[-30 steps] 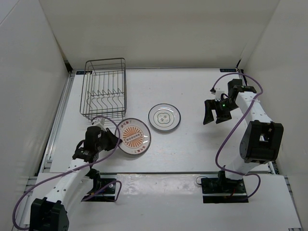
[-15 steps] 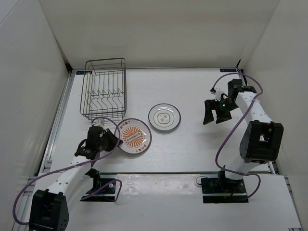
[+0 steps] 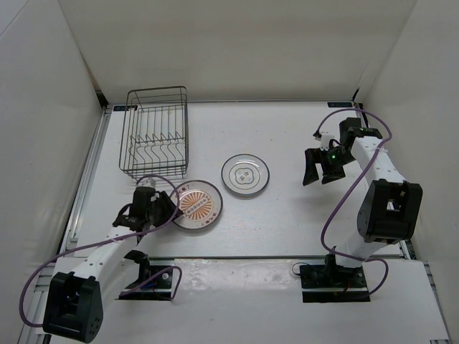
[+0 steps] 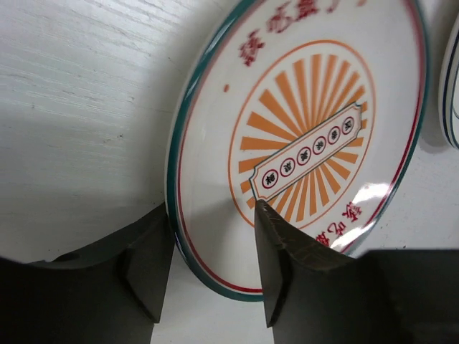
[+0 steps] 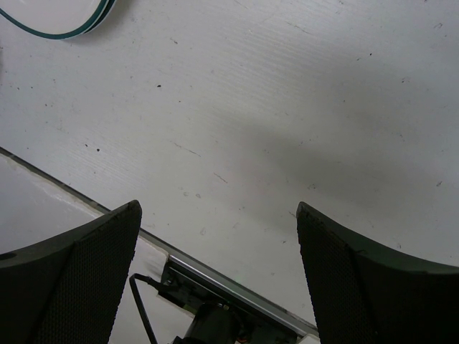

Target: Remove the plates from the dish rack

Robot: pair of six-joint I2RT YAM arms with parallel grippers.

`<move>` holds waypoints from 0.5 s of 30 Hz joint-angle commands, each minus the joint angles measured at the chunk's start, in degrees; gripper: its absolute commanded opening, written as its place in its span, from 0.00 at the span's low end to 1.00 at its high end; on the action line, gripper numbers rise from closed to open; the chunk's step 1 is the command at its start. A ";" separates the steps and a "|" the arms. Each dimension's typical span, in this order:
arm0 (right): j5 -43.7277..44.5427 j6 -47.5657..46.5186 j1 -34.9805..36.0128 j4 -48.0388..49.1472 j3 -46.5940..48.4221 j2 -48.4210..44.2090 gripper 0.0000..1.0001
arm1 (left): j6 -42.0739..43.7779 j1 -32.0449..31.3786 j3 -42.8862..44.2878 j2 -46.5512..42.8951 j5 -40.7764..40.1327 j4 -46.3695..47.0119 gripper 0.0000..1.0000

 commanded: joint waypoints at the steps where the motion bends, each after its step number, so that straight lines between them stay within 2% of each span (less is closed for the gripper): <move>1: -0.46 -0.35 -0.18 -0.69 0.86 -0.22 0.90 | 2.93 0.17 -0.42 3.08 -6.21 -9.68 0.60; 10: -0.73 0.35 -0.18 -0.34 1.12 -0.05 0.90 | 5.13 0.25 5.29 2.91 -8.84 -13.45 0.82; 15: -0.55 0.62 -0.09 -0.17 1.91 0.30 0.90 | 7.15 0.16 8.02 1.69 -10.52 -16.36 0.85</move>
